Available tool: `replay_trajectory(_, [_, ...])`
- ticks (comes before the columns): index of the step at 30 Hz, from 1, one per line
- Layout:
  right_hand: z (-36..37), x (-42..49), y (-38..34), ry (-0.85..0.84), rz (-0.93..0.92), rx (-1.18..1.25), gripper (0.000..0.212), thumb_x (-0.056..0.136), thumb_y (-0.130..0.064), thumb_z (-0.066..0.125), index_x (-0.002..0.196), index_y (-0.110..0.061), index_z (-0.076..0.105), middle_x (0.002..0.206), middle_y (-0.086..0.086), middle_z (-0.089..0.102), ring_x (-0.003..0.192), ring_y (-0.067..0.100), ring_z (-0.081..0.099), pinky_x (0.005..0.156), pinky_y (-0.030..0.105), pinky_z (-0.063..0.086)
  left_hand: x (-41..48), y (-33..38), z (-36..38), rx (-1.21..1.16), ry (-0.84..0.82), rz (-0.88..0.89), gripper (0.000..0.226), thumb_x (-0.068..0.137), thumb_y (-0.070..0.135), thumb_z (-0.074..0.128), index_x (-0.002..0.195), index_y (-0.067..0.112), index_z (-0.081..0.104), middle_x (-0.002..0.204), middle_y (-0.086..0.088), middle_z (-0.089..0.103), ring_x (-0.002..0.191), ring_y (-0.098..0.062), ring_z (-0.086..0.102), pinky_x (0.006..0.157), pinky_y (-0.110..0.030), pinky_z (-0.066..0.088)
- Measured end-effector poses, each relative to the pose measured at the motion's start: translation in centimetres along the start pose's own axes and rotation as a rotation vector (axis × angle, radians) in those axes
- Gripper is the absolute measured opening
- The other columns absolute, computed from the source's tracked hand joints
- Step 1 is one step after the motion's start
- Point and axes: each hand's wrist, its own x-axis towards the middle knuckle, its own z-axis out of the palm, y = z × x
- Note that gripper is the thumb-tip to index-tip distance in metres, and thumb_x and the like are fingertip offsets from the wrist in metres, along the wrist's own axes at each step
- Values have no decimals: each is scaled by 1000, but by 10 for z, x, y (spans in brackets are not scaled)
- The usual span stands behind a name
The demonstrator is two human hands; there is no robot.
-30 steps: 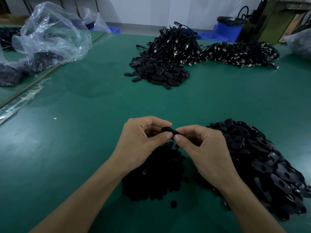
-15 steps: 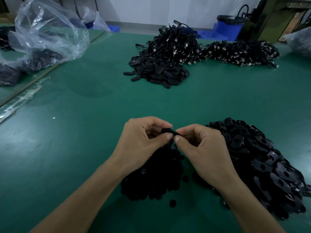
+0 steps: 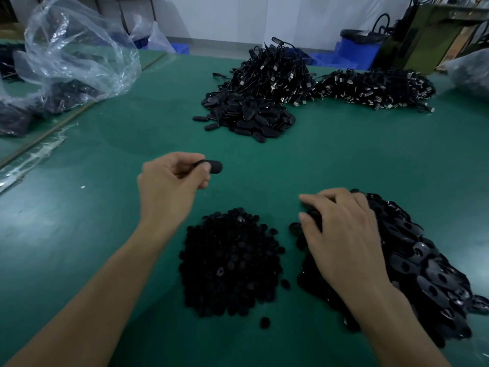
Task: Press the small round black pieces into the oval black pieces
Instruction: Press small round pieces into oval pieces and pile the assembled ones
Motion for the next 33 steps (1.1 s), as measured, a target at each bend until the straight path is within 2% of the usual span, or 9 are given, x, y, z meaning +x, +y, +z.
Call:
replay_trajectory(3, [-2, -2, 4, -139, 131, -192, 35, 100, -42, 50, 128, -26, 63, 122, -1, 51, 117, 22, 36, 96, 38, 32, 17, -13, 2, 117, 27, -36, 24, 87, 8, 77, 81, 31, 71, 62, 11, 73, 57, -6, 68, 77, -29, 60])
replay_trajectory(7, [0, -2, 4, -160, 190, -256, 34, 103, -45, 37, 117, -31, 64, 120, -4, 53, 116, 21, 41, 94, 38, 32, 28, -24, 9, 359, -20, -68, 10, 86, 21, 79, 91, 26, 72, 61, 15, 67, 62, 7, 64, 65, -3, 46])
replay_trajectory(11, [0, 0, 4, -174, 198, -290, 36, 102, -49, 37, 117, -33, 65, 121, -6, 56, 116, 21, 43, 94, 37, 32, 34, -29, 13, 509, -57, -100, 13, 87, 27, 79, 93, 24, 68, 73, 12, 63, 80, -12, 64, 64, -17, 41])
replay_trajectory(13, [-2, 0, 3, -198, 205, -280, 41, 100, -58, 35, 117, -36, 65, 120, -7, 55, 115, 20, 42, 94, 37, 32, 37, -30, 15, 561, -73, -106, 11, 88, 27, 79, 89, 23, 69, 76, 10, 64, 80, -11, 64, 63, -14, 40])
replay_trajectory(17, [-4, -1, 1, -231, 192, -272, 45, 96, -66, 38, 122, -39, 64, 124, -7, 52, 118, 19, 39, 96, 37, 30, 40, -34, 17, 643, -44, -57, 24, 89, 29, 78, 108, 16, 71, 99, 0, 64, 94, -17, 58, 82, -28, 43])
replay_trajectory(20, [-4, -3, 5, -219, 173, -264, 40, 96, -61, 47, 123, -37, 64, 125, -7, 53, 119, 19, 40, 97, 36, 32, 34, -29, 19, 601, 2, -17, 20, 90, 33, 74, 105, 21, 69, 98, 2, 62, 96, -16, 58, 79, -24, 40])
replay_trajectory(24, [-2, -3, 9, -132, 152, -184, 29, 97, -50, 53, 115, -34, 69, 117, -6, 55, 112, 19, 43, 93, 35, 32, 13, -11, 23, 488, -18, 52, 9, 89, 27, 74, 86, 30, 66, 68, 17, 62, 66, 7, 59, 56, -1, 36])
replay_trajectory(30, [4, -3, 11, 108, 24, 33, 23, 97, -30, 62, 111, -19, 75, 100, 0, 67, 95, 23, 56, 83, 38, 46, -21, 14, 26, 304, -182, 129, 14, 87, 27, 77, 77, 34, 70, 64, 9, 67, 57, 3, 56, 58, -7, 42])
replay_trajectory(33, [9, -3, 3, 156, -145, 249, 21, 94, -23, 69, 111, -13, 77, 90, -3, 73, 82, 16, 63, 79, 33, 54, -37, 26, 24, 253, -294, 170, 13, 86, 42, 76, 75, 35, 74, 67, 20, 70, 59, 6, 60, 59, -6, 43])
